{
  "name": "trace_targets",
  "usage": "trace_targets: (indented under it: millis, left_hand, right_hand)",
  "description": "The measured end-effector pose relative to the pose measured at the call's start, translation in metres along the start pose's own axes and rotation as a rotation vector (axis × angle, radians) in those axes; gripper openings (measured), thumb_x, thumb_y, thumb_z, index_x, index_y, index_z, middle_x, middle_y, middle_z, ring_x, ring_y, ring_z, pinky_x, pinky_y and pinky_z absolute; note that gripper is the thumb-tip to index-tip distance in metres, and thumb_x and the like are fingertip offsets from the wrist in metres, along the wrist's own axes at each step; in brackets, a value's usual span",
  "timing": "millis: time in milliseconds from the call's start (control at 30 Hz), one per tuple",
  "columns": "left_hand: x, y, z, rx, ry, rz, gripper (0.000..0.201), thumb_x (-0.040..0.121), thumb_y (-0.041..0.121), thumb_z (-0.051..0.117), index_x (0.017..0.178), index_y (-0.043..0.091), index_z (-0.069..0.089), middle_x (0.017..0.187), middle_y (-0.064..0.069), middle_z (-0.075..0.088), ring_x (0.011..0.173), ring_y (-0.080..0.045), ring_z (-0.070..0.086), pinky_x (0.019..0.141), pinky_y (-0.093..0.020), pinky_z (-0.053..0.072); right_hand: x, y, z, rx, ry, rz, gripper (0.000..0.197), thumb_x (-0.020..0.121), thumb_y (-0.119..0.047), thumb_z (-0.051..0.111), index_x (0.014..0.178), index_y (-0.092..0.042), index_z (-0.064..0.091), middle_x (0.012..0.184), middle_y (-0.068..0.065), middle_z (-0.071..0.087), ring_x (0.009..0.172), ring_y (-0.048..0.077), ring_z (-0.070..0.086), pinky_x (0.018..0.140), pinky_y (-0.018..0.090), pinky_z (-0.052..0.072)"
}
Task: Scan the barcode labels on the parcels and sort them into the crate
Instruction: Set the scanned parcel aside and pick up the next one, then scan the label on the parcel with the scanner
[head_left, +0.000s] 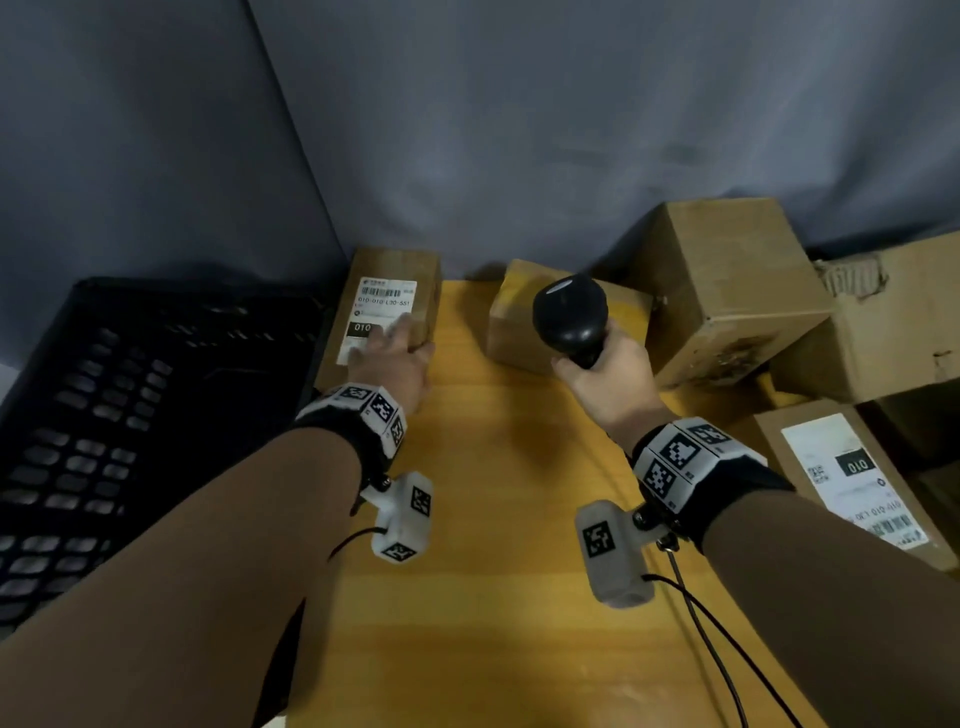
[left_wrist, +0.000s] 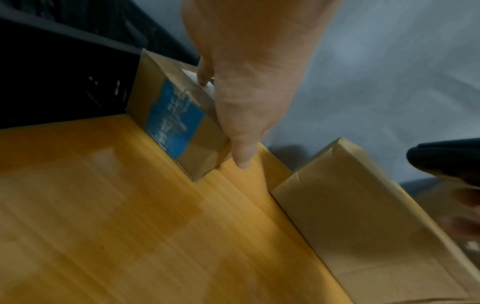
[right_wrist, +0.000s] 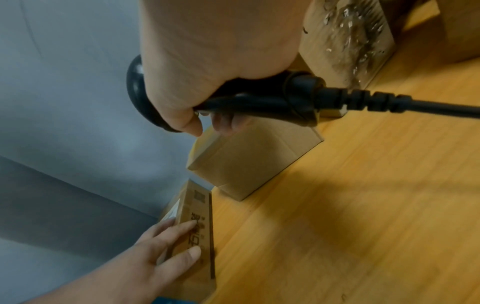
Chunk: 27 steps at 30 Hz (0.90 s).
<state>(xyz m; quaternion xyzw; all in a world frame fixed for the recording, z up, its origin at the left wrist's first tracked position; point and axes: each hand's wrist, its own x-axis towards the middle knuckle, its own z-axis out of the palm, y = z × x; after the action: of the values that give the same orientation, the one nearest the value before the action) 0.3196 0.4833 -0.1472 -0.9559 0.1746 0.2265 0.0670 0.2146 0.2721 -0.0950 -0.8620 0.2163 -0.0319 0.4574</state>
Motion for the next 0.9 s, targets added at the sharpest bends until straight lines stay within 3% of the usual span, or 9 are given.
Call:
trace_targets:
  millis: [133,267,367,467,533,600,700,833,900]
  left_hand:
    - [-0.01,0.016,-0.023,-0.196,0.073,0.052,0.082,0.087,0.063,0.048,0.153,0.026,0.012,0.161,-0.01,-0.001,0.146,-0.037,0.004,0.117,-0.053,0.016]
    - [-0.004,0.052,-0.059,-0.198,0.367,0.345,0.092,0.081,0.058,0.062,0.15,0.016,0.02,0.156,-0.012,0.017,0.143,-0.033,0.018,0.116,-0.045,0.022]
    - [0.014,0.085,-0.083,-0.04,0.331,0.468,0.1,0.079,0.053,0.068,0.152,0.016,0.011,0.159,-0.01,0.011,0.145,-0.029,0.014,0.119,-0.042,0.016]
    - [0.033,0.102,-0.092,0.108,0.17,0.444,0.105,0.08,0.052,0.068,0.154,0.019,0.002,0.161,-0.009,0.001,0.148,-0.028,0.004,0.12,-0.044,0.008]
    - [0.041,0.103,-0.092,0.108,0.099,0.447,0.101,0.079,0.046,0.071,0.153,0.021,0.007,0.159,-0.01,0.011,0.145,-0.031,0.015,0.117,-0.047,0.021]
    - [0.037,0.097,-0.087,0.082,0.097,0.42,0.098,0.076,0.043,0.074,0.151,0.019,0.016,0.148,-0.01,0.026,0.135,-0.031,0.027,0.108,-0.046,0.035]
    - [0.014,0.082,-0.076,0.073,0.087,0.262,0.095,0.069,0.054,0.074,0.142,0.014,0.029,0.133,-0.008,0.032,0.124,-0.029,0.031,0.095,-0.042,0.043]
    - [-0.025,0.06,-0.051,-0.102,0.1,0.082,0.1,0.063,0.056,0.077,0.139,0.013,0.028,0.139,-0.011,0.032,0.131,-0.032,0.029,0.104,-0.047,0.033]
    - [-0.046,0.055,-0.043,-0.335,0.169,0.023,0.106,0.059,0.05,0.082,0.14,0.012,0.026,0.14,-0.013,0.036,0.131,-0.034,0.033,0.106,-0.047,0.033]
  right_hand:
    - [0.003,0.0,-0.002,0.054,0.09,0.031,0.04,0.084,-0.014,0.069,0.121,-0.011,0.055,0.081,-0.007,0.056,0.084,0.014,0.054,0.073,0.022,0.039]
    - [0.003,0.006,-0.018,0.099,0.177,0.069,0.04,0.082,-0.013,0.069,0.12,-0.01,0.057,0.092,0.0,0.061,0.092,0.019,0.059,0.079,0.026,0.043]
    - [0.004,0.009,-0.032,0.14,0.251,0.11,0.039,0.08,-0.013,0.069,0.118,-0.009,0.058,0.094,0.002,0.062,0.096,0.024,0.062,0.083,0.03,0.048]
    - [0.004,0.009,-0.043,0.179,0.268,0.119,0.038,0.08,-0.013,0.07,0.115,-0.011,0.058,0.097,0.005,0.065,0.096,0.024,0.062,0.085,0.032,0.049]
    - [0.001,0.012,-0.048,0.188,0.232,0.132,0.035,0.079,-0.013,0.07,0.112,-0.014,0.058,0.098,0.005,0.066,0.096,0.023,0.063,0.086,0.036,0.051]
    - [-0.005,0.019,-0.05,0.189,0.199,0.156,0.033,0.078,-0.014,0.07,0.108,-0.016,0.057,0.095,0.006,0.066,0.092,0.025,0.064,0.086,0.042,0.054]
    - [-0.015,0.026,-0.051,0.214,0.186,0.199,0.03,0.078,-0.015,0.069,0.105,-0.017,0.057,0.09,0.007,0.067,0.086,0.026,0.066,0.083,0.047,0.056]
    - [-0.025,0.022,-0.052,0.275,0.155,0.215,0.032,0.081,-0.023,0.071,0.11,-0.015,0.058,0.089,0.004,0.067,0.088,0.028,0.067,0.084,0.048,0.056]
    - [-0.031,0.017,-0.057,0.348,0.151,0.201,0.024,0.082,-0.029,0.073,0.1,-0.02,0.06,0.088,0.003,0.068,0.089,0.027,0.068,0.084,0.048,0.056]
